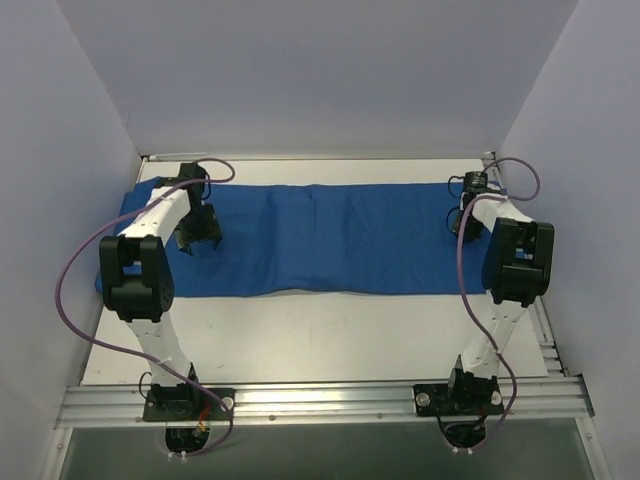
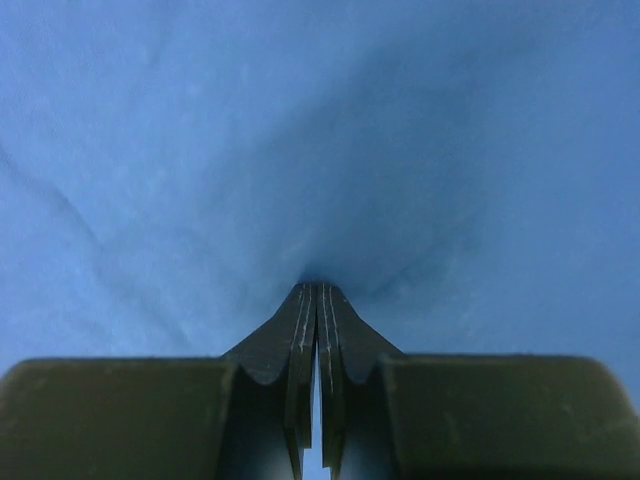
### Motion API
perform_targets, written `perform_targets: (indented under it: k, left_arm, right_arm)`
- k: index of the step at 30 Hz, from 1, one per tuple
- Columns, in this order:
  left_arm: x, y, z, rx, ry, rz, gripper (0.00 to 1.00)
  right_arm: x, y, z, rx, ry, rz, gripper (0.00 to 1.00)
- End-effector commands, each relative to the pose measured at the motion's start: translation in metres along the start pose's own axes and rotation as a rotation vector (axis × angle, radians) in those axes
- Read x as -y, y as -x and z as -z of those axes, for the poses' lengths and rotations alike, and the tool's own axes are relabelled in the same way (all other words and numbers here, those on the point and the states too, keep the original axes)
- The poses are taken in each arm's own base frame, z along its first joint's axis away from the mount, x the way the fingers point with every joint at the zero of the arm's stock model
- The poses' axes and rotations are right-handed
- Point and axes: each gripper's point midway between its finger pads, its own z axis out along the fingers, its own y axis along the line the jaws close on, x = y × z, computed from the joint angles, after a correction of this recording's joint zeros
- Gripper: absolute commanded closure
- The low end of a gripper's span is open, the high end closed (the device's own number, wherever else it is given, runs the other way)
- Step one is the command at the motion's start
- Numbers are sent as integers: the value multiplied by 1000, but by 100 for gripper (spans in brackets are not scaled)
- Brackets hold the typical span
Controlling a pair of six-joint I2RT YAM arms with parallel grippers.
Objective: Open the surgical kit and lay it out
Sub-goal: Open the surgical kit at the center of the board.
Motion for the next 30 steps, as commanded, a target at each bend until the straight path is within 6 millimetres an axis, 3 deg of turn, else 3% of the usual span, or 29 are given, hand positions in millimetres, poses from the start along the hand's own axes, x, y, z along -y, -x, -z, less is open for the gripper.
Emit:
perform_targets:
  k: [1, 5, 8, 12, 16, 18, 20, 23, 24, 27, 30]
  left_arm:
    - [-8, 27, 43, 96, -38, 27, 29]
    - [-19, 33, 46, 93, -20, 48, 27]
    - [-41, 42, 46, 96, 11, 92, 27]
    - [-60, 52, 37, 96, 41, 125, 26]
    - [-73, 55, 23, 74, 68, 158, 26]
    - [-74, 57, 16, 69, 68, 167, 26]
    - [-69, 61, 15, 72, 51, 170, 27]
    - [-53, 66, 9, 62, 6, 173, 24]
    - [-49, 67, 7, 58, -9, 174, 23]
    - [-31, 70, -2, 35, -57, 183, 22]
    - [-15, 70, -15, 10, -115, 212, 22]
  right_arm:
    - [11, -19, -23, -55, -58, 2, 98]
    - [35, -22, -46, -100, -152, -1, 100]
    - [63, -23, -60, -132, -204, -50, 100]
    - [71, -21, -68, -151, -188, -65, 100]
    - [34, -16, -58, -136, -91, -27, 100]
    - [6, -9, -39, -91, -39, 13, 100]
    - [-10, -8, -27, -72, -1, 17, 95]
    - [-29, 9, 1, -17, 79, -24, 75]
    - [-35, 19, 11, 12, 112, -39, 62]
    - [-71, 43, 28, 57, 264, -69, 50]
    - [-114, 66, 41, 113, 412, -73, 46]
